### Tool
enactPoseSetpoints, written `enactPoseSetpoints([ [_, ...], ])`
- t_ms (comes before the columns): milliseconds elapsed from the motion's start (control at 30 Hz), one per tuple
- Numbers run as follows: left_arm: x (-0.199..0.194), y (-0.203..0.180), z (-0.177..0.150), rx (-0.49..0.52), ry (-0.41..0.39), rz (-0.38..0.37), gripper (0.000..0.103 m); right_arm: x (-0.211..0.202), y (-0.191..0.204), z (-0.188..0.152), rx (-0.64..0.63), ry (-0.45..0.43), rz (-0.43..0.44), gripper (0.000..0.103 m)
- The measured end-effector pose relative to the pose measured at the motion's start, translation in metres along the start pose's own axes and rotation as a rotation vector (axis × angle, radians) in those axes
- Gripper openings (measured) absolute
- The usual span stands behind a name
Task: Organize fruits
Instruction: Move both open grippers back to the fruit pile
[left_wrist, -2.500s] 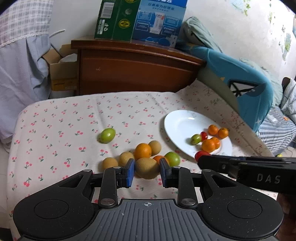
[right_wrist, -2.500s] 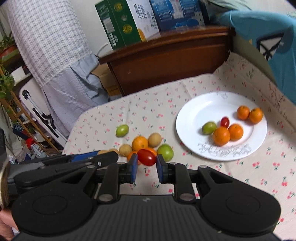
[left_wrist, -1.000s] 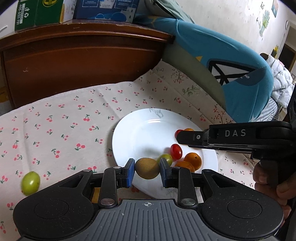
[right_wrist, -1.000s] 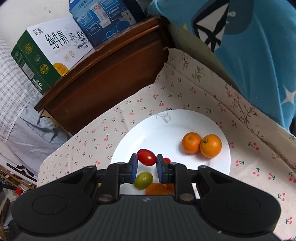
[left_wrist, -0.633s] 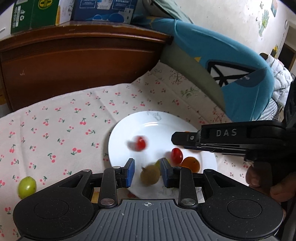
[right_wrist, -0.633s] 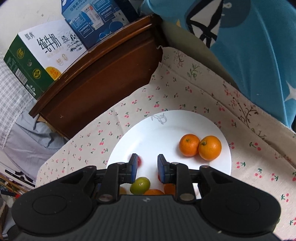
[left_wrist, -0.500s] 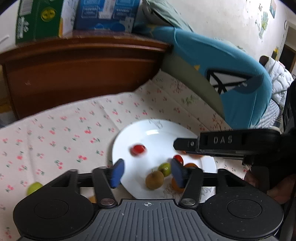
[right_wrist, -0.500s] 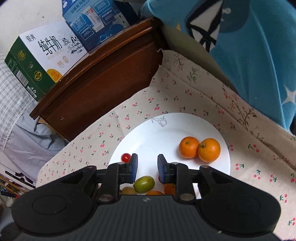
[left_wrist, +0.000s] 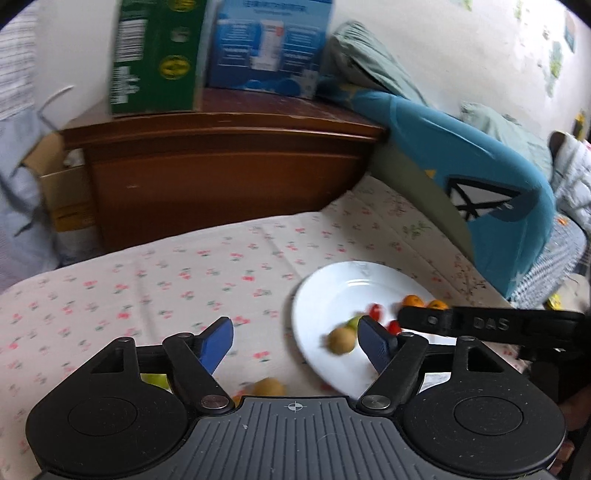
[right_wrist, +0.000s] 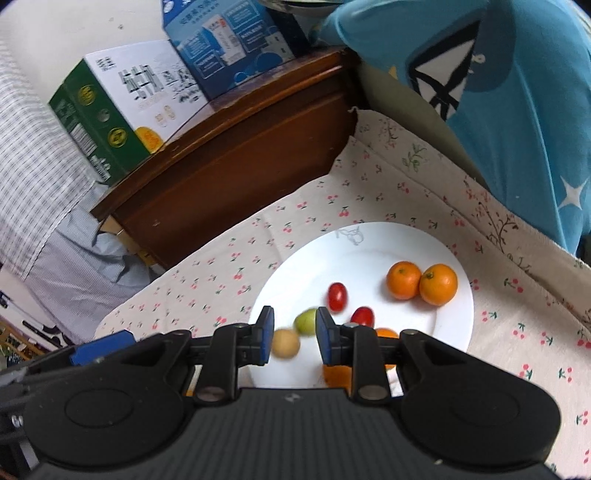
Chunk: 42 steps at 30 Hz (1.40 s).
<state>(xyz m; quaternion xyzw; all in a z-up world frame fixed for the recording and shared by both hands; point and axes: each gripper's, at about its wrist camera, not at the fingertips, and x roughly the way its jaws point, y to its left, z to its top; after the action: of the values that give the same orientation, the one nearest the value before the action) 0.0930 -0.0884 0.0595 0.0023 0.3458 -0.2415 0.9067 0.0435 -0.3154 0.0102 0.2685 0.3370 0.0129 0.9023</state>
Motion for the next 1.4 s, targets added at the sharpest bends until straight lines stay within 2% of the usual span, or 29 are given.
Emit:
enactPoseSetpoints([
  [300,-0.025,0.032,-0.015,-0.099,0.008,0.066,0.076,-0.019,0.013,-0.025,-0.017,0.007,0.027,0.026],
  [800,-0.049,0.063,-0.042,-0.155,0.031,0.145,0.076,-0.031,0.028,-0.062,-0.045,0.06,0.074,0.026],
  [1167,-0.039,0.074,-0.063,-0.089,0.098,0.182,0.076,-0.016,0.038,-0.071,-0.076,0.095,0.092,0.026],
  [1400,-0.028,0.078,-0.075,-0.045,0.128,0.18,0.074,0.002,0.039,-0.073,-0.06,0.116,0.103,0.026],
])
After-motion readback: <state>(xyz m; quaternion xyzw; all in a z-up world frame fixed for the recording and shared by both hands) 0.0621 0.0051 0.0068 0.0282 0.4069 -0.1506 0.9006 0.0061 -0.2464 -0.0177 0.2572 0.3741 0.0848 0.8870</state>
